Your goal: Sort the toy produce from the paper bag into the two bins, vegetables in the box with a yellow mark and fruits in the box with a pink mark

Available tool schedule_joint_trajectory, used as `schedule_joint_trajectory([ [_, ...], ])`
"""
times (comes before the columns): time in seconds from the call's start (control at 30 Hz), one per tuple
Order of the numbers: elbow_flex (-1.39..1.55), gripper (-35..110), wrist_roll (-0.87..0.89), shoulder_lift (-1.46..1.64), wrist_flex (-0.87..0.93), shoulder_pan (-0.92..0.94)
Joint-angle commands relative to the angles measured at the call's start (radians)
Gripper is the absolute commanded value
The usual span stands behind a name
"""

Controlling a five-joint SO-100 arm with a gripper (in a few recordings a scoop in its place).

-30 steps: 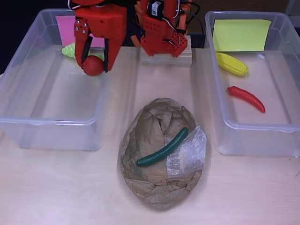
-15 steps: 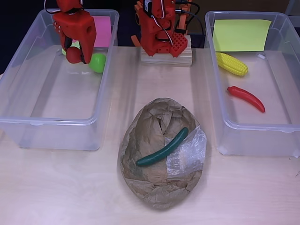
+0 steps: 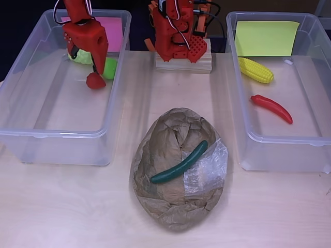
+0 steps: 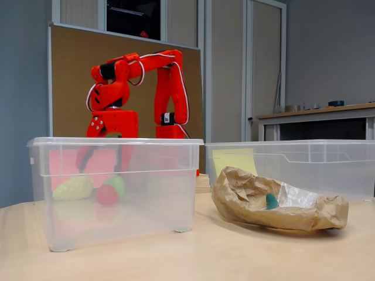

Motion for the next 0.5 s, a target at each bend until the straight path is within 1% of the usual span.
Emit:
schedule_joint_trajectory([
  [0.0, -0.095, 40, -0.052, 0.103, 0.084, -0.086],
  [0.1, -0.178, 38, -0.115, 0.186, 0.097, -0.219],
  [0.2, -0.255, 34, -0.187, 0.235, 0.04, -0.4],
  [0.27, -0.296, 32, -0.193, 0.235, 0.032, -0.499],
  [0.33, -0.299, 32, -0.156, 0.233, 0.023, -0.571],
  [0.47, -0.278, 31, 0.002, 0.202, 0.021, -0.695],
])
